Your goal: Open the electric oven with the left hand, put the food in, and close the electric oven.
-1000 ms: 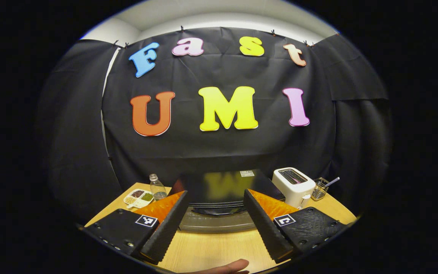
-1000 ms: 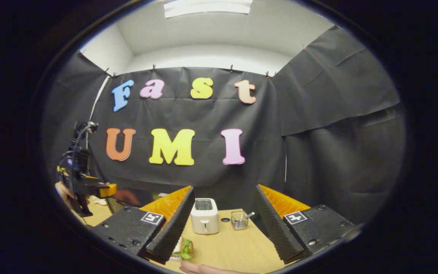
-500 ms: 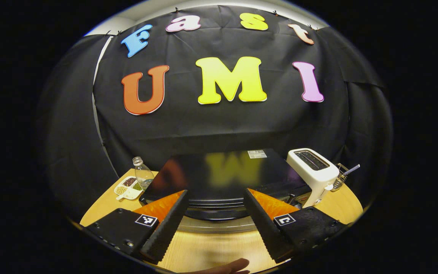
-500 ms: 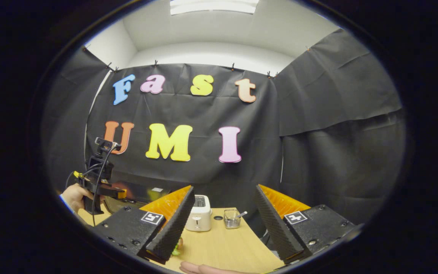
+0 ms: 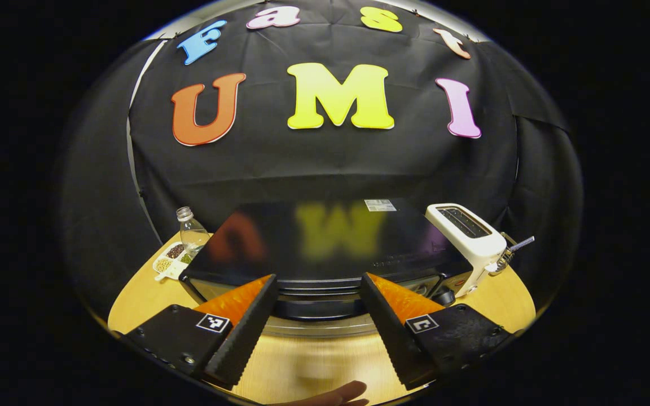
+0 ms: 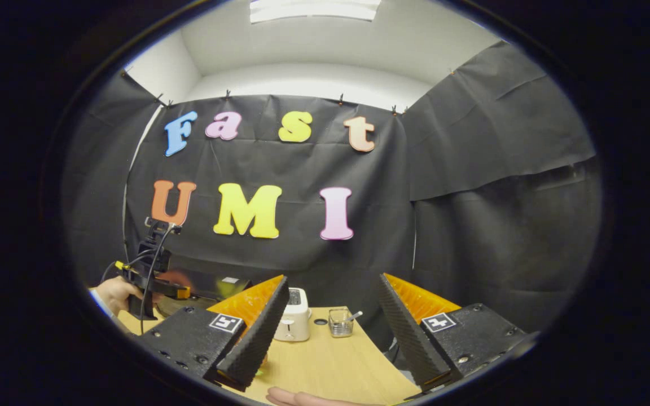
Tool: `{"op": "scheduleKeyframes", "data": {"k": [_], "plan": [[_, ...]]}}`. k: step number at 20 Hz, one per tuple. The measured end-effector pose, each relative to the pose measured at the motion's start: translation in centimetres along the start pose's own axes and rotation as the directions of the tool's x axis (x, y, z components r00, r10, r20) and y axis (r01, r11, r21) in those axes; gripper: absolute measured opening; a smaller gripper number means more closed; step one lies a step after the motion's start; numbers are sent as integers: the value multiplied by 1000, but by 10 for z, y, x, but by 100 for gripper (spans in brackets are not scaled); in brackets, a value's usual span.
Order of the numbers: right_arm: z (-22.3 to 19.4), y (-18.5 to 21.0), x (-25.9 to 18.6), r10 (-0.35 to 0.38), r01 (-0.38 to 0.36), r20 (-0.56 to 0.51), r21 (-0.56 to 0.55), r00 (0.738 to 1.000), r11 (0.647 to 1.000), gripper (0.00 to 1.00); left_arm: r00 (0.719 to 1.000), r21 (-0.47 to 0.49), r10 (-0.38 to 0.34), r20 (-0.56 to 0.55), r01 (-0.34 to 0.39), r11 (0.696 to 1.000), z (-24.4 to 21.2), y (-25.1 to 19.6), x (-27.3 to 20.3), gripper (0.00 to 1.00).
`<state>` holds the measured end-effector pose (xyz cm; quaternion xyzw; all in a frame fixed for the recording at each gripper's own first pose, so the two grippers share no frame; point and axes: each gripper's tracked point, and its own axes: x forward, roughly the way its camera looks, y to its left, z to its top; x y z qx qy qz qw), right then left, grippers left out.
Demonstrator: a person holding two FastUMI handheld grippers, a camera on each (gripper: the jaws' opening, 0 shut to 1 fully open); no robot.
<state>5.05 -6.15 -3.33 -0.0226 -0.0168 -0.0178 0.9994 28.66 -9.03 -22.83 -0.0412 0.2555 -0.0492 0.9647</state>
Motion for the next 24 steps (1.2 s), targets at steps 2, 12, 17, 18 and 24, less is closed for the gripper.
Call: {"op": "scheduleKeyframes", "data": {"k": [2,12,17,18,24], "plan": [[3,4,-2,9,-9,1,0,1000,1000,92,1000,3,0,6,0,1000,-2,-1,-4,99],[4,9,-19,24,-24,-8,15,1000,1000,100,999,7,-7,31,7,1000,-34,-2,-43,99],[-9,8,-26,25,-24,-31,26,999,999,92,999,13,-7,44,7,1000,-70,-4,-71,99],[-9,9,-28,29,-28,-32,29,999,999,92,999,11,-7,45,6,1000,-79,-4,-74,100],[-3,18,-39,46,-46,-18,15,999,999,92,1000,4,-7,26,6,1000,-123,-6,-89,98]]}}
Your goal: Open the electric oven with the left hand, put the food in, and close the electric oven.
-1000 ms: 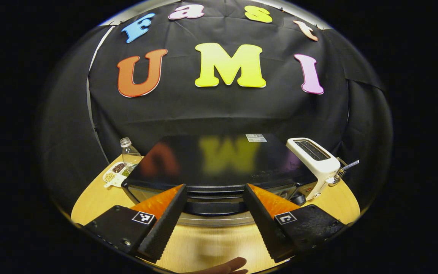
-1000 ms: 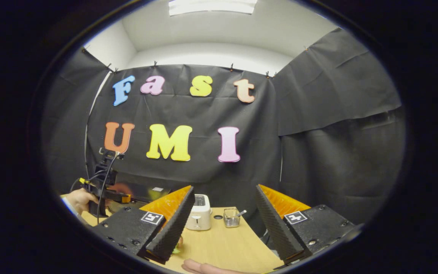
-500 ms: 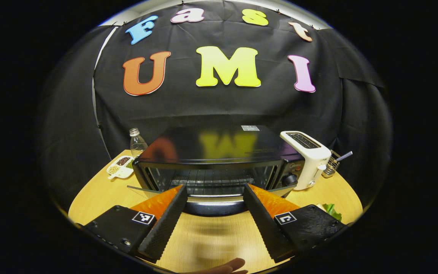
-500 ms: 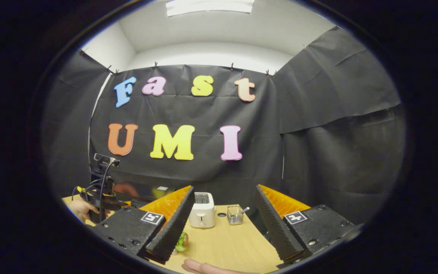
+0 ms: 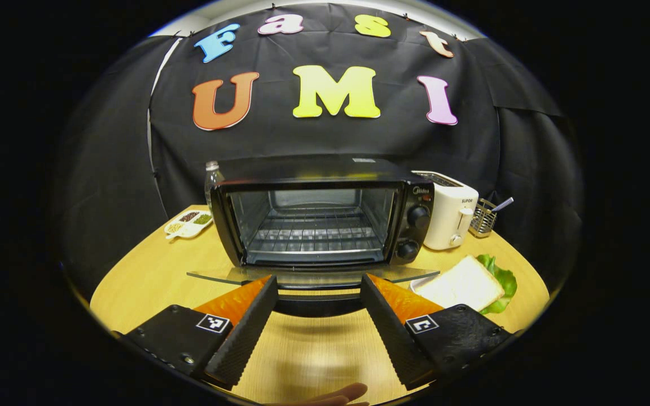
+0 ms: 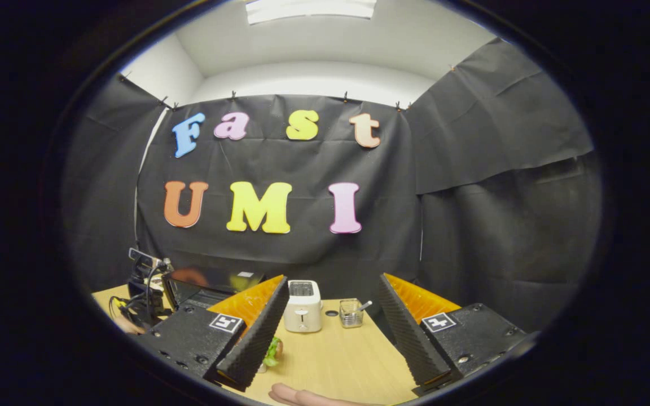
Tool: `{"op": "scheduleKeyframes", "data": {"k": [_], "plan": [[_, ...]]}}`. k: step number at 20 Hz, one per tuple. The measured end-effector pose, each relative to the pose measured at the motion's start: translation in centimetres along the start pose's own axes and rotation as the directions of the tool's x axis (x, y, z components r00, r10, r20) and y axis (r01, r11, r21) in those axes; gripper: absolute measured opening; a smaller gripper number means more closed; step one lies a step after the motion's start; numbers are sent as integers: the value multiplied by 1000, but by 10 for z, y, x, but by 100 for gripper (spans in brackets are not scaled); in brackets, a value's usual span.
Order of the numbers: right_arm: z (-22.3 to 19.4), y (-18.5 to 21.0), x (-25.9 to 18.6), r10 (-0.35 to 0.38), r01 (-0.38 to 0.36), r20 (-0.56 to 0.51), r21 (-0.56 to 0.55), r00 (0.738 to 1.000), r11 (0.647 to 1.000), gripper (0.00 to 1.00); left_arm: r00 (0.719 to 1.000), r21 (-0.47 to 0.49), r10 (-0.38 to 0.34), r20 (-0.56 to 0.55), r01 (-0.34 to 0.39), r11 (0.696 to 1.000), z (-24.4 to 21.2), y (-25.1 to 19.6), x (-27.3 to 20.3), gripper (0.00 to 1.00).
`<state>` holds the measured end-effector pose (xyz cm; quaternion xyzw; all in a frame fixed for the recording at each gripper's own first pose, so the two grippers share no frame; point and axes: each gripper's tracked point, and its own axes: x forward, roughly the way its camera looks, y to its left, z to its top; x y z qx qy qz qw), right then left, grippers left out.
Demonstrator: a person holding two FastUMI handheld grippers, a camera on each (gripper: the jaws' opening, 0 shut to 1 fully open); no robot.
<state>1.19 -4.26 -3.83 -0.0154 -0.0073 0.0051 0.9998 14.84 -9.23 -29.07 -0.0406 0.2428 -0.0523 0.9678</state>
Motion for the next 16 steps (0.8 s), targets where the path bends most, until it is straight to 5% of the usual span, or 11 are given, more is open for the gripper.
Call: {"op": "scheduleKeyframes", "data": {"k": [1,3,4,8,9,13,14,16], "plan": [[3,3,-1,4,-4,7,-7,1000,1000,100,1000,-4,1,4,-1,1000,-6,0,-2,98],[4,10,-6,17,-17,16,-16,1000,1000,100,1000,-4,2,15,-2,1000,-17,-2,-4,97],[3,12,-7,23,-23,16,-19,1000,1000,92,1000,-8,3,10,-3,1000,-24,-2,-3,97],[-5,19,-10,36,-36,-8,-18,999,999,92,1000,-19,4,14,-4,1000,-41,-3,-5,96],[-10,21,-10,39,-39,-26,-10,999,999,100,1000,-14,5,24,-4,1000,-43,-4,-5,96],[-21,28,-9,60,-60,-74,4,995,998,92,1000,-3,3,11,-3,1000,-58,-3,-1,95],[-23,27,-8,55,-55,-75,2,996,998,100,1000,-4,2,7,-2,1000,-62,-3,-1,95],[-26,28,-3,50,-50,-81,-2,995,999,100,1000,-10,1,-7,-1,1000,-70,-4,1,93]]}}
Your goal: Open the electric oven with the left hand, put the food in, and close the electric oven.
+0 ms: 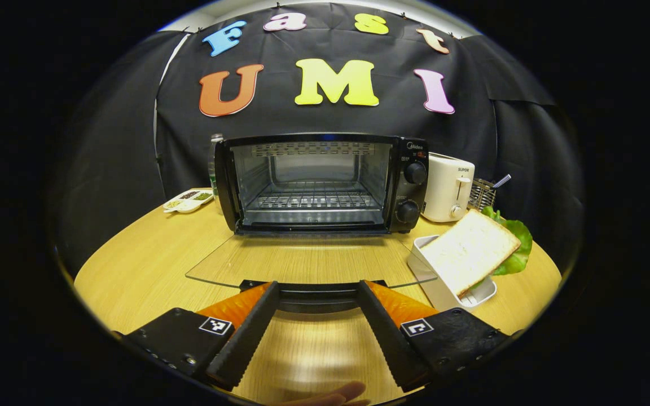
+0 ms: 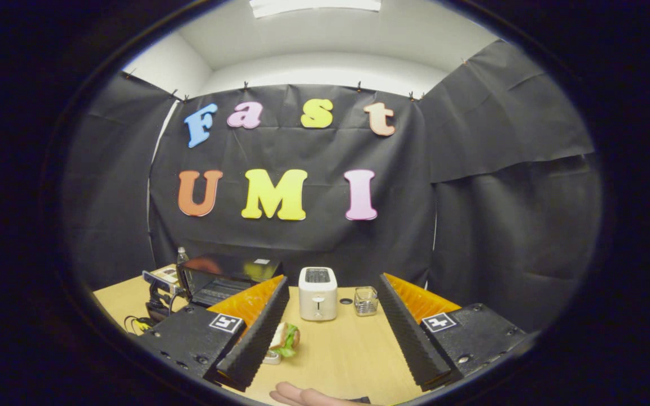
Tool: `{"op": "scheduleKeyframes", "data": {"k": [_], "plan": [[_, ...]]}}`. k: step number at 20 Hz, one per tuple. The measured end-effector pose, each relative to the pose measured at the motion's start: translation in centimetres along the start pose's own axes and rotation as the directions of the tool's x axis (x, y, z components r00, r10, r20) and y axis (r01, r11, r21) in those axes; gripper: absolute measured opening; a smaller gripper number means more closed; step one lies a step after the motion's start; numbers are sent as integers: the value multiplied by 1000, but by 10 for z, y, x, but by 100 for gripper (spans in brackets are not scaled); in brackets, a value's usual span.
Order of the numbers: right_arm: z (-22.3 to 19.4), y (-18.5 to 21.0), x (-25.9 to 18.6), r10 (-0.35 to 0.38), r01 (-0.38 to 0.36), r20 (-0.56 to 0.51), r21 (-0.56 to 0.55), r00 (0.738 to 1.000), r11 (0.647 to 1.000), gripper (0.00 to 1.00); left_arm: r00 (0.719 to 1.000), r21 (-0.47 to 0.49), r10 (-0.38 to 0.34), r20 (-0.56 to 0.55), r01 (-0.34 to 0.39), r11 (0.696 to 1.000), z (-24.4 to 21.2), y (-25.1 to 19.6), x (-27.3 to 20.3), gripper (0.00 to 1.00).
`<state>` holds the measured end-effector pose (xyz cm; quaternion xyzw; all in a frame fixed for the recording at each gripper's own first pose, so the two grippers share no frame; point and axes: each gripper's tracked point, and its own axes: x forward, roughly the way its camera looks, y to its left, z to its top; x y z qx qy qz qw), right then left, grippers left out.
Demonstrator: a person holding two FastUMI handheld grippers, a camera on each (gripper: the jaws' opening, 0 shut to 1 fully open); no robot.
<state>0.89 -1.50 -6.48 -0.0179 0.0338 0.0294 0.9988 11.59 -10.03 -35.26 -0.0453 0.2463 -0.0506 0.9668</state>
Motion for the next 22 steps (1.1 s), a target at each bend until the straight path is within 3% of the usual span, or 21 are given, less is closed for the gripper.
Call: {"op": "scheduleKeyframes", "data": {"k": [3,8,9,10,13,14,15,16,17,18,19,22], "plan": [[-6,1,12,-1,0,-23,-9,1000,1000,100,999,-28,-3,-35,2,1000,-15,2,2,93],[-16,2,50,8,-10,-92,-24,996,1000,100,1000,11,25,4,-25,1000,-5,14,-3,96],[-21,3,59,14,-17,-116,-21,993,1000,100,999,4,29,18,-29,1000,3,18,-7,89],[-24,7,69,25,-27,-141,-13,990,1000,100,999,-4,21,46,-20,1000,17,20,-17,96],[-37,24,94,80,-80,-223,10,971,997,100,989,10,18,148,-19,1000,57,27,-55,96],[-41,27,103,96,-96,-251,12,963,995,92,984,11,18,176,-21,1000,72,28,-70,96],[-44,31,111,113,-112,-273,20,955,993,100,977,10,12,214,-15,1000,86,27,-85,95],[-47,34,119,128,-126,-291,26,948,992,100,968,8,4,253,-6,1000,101,26,-99,95],[-51,36,127,140,-137,-311,30,940,990,92,959,6,2,283,-4,1000,115,26,-111,95],[-60,41,133,158,-155,-336,36,928,987,100,948,9,3,319,-6,1000,131,27,-123,95],[-71,47,138,193,-187,-374,52,907,981,92,938,15,0,348,-5,1000,145,27,-135,95],[-106,65,149,307,-270,-495,146,813,952,93,906,30,15,423,-31,999,186,29,-164,95]]}}
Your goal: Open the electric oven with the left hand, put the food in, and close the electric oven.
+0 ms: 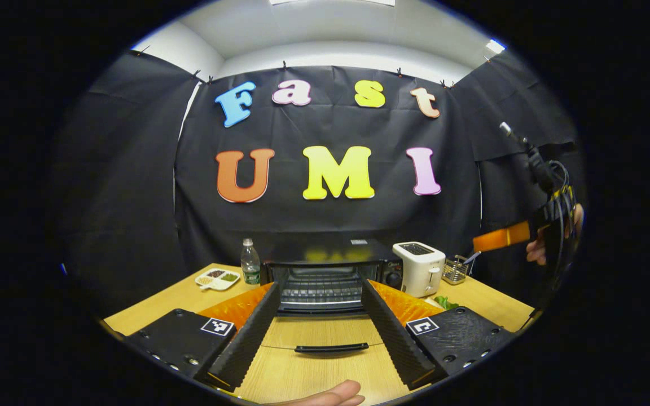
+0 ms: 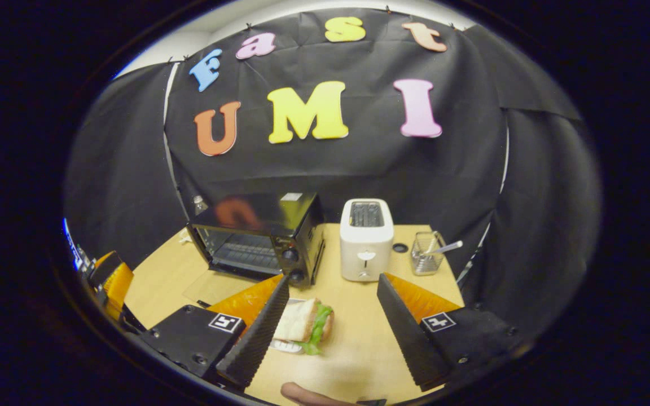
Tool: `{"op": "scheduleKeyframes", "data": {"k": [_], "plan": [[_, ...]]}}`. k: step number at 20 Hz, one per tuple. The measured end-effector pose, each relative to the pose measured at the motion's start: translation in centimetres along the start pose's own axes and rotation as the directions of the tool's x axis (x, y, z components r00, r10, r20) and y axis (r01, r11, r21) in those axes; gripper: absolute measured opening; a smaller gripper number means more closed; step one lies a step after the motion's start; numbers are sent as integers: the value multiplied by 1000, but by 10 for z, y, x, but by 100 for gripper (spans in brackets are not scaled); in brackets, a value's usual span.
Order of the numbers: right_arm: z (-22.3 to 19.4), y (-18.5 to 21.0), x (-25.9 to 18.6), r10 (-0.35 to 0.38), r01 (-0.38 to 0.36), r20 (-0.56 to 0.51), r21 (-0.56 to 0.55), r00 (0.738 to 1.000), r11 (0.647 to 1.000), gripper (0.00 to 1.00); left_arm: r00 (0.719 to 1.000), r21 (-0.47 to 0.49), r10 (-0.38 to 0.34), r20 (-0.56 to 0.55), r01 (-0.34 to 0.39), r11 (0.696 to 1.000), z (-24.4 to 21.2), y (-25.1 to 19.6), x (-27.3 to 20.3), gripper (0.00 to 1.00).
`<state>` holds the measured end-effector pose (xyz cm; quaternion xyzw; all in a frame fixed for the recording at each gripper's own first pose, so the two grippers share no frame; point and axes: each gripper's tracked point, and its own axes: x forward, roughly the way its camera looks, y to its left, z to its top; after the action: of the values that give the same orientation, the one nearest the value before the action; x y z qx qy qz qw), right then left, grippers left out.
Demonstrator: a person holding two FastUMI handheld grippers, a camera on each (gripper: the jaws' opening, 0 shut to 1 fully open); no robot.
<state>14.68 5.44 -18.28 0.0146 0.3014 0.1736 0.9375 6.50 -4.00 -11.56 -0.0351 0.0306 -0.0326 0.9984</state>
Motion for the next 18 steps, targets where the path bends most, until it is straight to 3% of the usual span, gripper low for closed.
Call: {"op": "scheduleKeyframes", "data": {"k": [1,7,8,9,10,11,12,13,14,15,16,17,18], "plan": [[-10,1,11,31,-30,-59,18,998,999,100,999,8,16,28,-17,1000,15,4,-5,95],[-54,9,59,205,-173,-293,133,934,976,96,993,-5,66,98,-66,998,52,26,-26,95],[-59,8,66,219,-181,-313,146,924,973,84,992,2,77,99,-78,997,52,29,-29,95],[-62,6,73,230,-184,-332,163,915,969,84,993,1,75,93,-76,997,51,29,-31,95],[-70,6,80,246,-194,-353,178,903,965,96,995,-9,55,80,-55,998,47,25,-31,95],[-75,5,86,265,-202,-368,202,891,958,83,997,-24,38,70,-36,999,45,22,-32,95],[-80,5,91,288,-216,-385,219,877,952,83,998,-40,29,63,-27,999,44,23,-35,95],[-84,3,96,301,-220,-393,237,869,946,95,997,-43,31,63,-29,999,45,25,-37,95],[-90,4,100,319,-228,-406,257,857,939,94,997,-33,39,70,-36,999,47,29,-39,95],[-93,4,105,338,-233,-414,283,845,930,81,996,-18,51,74,-49,999,48,34,-41,95],[-100,4,107,351,-229,-435,309,829,923,92,995,-8,63,76,-62,998,46,37,-43,95],[-108,6,107,378,-234,-466,337,800,912,79,995,-2,68,77,-68,998,47,38,-44,95],[-112,12,105,420,-245,-485,383,767,891,88,994,-1,72,79,-72,997,48,38,-45,95]]}}
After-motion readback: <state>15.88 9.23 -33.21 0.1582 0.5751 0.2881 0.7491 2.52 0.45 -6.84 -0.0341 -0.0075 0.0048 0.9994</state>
